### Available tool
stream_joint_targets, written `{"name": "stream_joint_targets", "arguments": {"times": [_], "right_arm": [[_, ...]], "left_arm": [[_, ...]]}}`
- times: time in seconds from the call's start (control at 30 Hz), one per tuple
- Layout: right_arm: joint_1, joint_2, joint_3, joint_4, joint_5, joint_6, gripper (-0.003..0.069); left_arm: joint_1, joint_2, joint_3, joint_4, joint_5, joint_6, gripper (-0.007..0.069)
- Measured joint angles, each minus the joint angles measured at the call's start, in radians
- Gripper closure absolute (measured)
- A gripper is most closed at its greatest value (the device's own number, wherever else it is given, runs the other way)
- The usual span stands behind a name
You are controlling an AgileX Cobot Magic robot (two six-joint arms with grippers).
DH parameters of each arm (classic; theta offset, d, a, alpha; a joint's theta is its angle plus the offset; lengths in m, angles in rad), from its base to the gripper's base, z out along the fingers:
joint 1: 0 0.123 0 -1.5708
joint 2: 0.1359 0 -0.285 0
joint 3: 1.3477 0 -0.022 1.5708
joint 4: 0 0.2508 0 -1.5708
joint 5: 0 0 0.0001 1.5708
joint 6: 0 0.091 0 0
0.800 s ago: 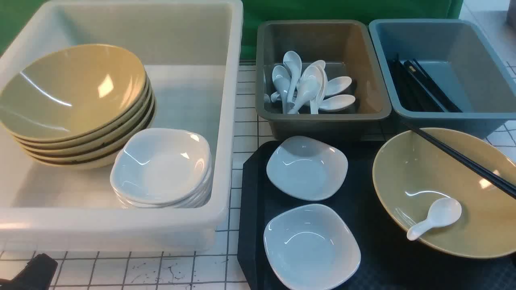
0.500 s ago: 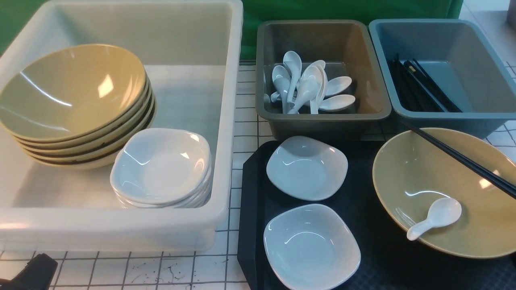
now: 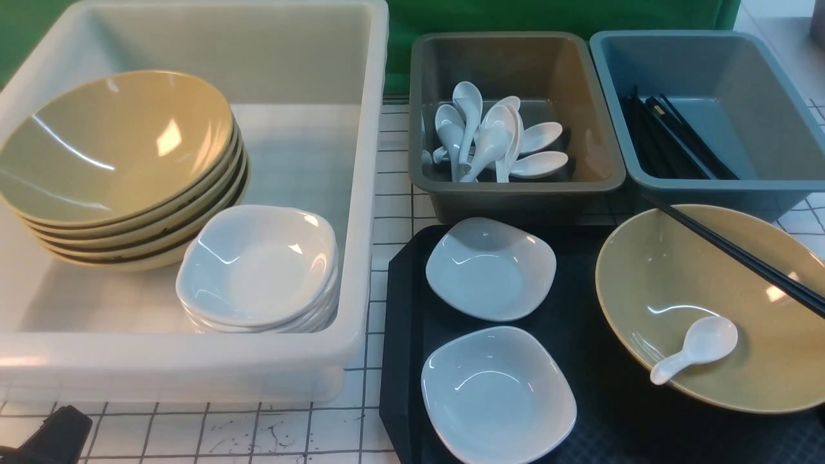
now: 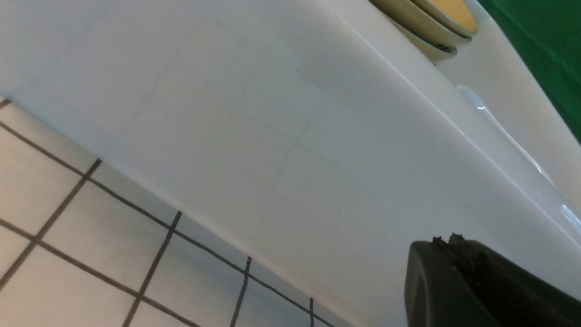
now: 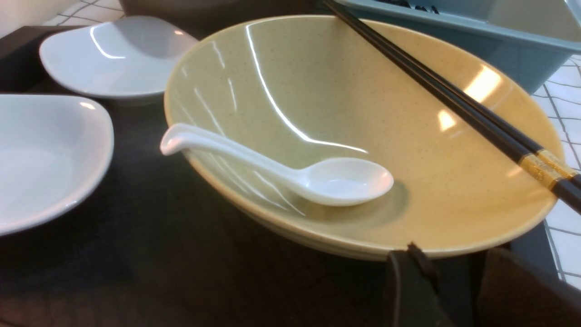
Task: On white black table put chopsticks spoon bowls plates into blue grey white boxes.
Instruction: 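Move the grippers toward the tableware on the black tray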
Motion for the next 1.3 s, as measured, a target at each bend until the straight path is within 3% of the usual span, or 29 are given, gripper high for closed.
{"name": "stream_joint_targets", "arguments": {"times": [0.13,0.37,0.6,0.83,0.97,1.0,1.03,1.2,1.3], "right_arm": [[0.0,0.0,0.0,0.0,0.0,0.0,0.0419],[0.0,0.0,0.0,0.0,0.0,0.0,0.0419],[0.0,0.0,0.0,0.0,0.0,0.0,0.0419],[0.0,0.0,0.0,0.0,0.0,0.0,0.0419],[0.0,0.0,0.0,0.0,-0.002,0.0,0.0419],[0.0,0.0,0.0,0.0,-0.004,0.0,0.0419],[0.0,0.0,0.002,0.005,-0.015,0.011,0.0419],[0.0,0.0,0.012,0.152,-0.074,0.201,0.0419],[0.0,0.0,0.019,0.239,-0.143,0.36,0.0419]], "left_arm": [[0.0,0.0,0.005,-0.07,-0.05,-0.022,0.0625],[0.0,0.0,0.005,-0.501,-0.191,-0.15,0.0625],[-0.002,0.0,-0.001,-0.616,-0.218,-0.108,0.0625],[-0.02,0.11,-0.257,-0.588,0.085,0.14,0.0625],[-0.02,0.283,-0.441,-0.575,0.31,0.353,0.0625],[-0.02,0.292,-0.449,-0.574,0.321,0.353,0.0625],[-0.024,0.371,-0.52,-0.572,0.406,0.449,0.0625],[-0.102,0.475,-0.596,-0.57,0.479,0.559,0.0625],[-0.202,0.54,-0.628,-0.564,0.487,0.613,0.0625]]}}
